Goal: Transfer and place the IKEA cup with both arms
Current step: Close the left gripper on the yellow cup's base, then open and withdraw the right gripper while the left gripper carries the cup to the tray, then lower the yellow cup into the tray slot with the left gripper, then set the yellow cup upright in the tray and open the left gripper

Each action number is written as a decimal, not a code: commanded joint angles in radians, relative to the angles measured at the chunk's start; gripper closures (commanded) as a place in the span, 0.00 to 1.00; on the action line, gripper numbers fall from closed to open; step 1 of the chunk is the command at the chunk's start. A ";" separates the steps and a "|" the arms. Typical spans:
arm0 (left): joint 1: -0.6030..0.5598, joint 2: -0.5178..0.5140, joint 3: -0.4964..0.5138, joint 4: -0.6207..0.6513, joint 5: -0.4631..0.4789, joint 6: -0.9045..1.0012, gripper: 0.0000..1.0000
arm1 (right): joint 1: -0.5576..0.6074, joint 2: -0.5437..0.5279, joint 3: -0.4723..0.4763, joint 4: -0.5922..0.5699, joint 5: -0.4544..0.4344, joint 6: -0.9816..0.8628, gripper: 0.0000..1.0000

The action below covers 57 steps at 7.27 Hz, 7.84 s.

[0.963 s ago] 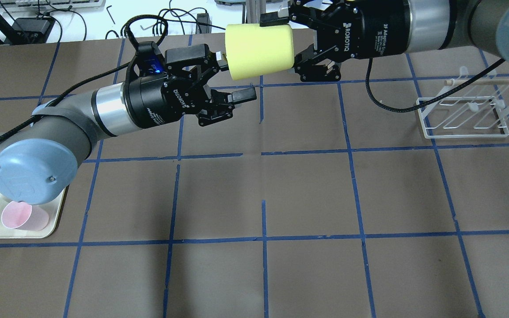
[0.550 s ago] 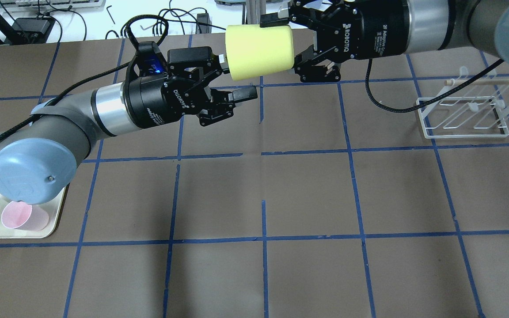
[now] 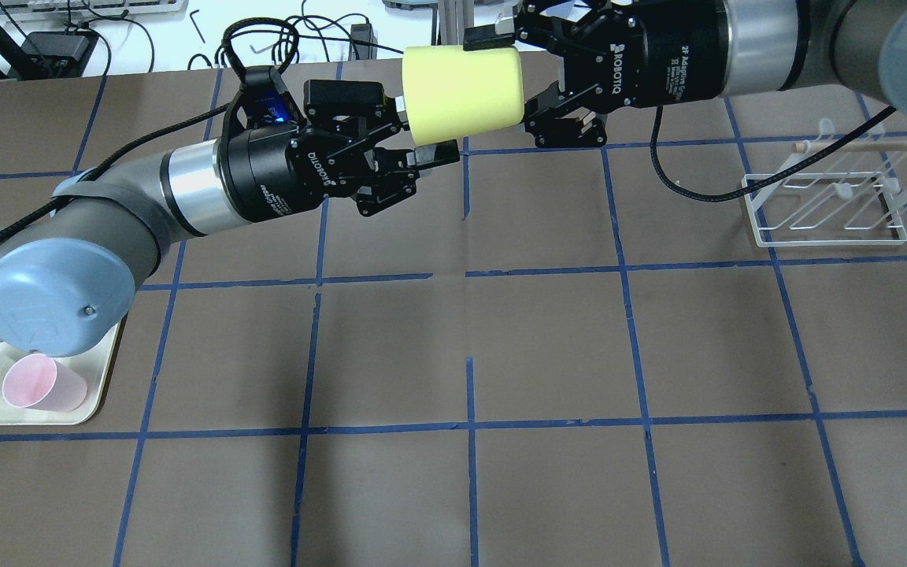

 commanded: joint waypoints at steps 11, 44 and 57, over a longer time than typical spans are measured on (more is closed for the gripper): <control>0.059 0.040 0.002 0.000 0.125 0.001 1.00 | -0.037 0.075 -0.167 -0.002 -0.116 0.046 0.00; 0.736 -0.539 0.391 0.501 1.729 1.018 1.00 | 0.107 0.025 -0.116 -0.552 -1.361 0.479 0.00; 0.736 -0.538 0.410 0.398 1.769 1.006 0.33 | 0.107 0.026 -0.114 -0.554 -1.358 0.480 0.00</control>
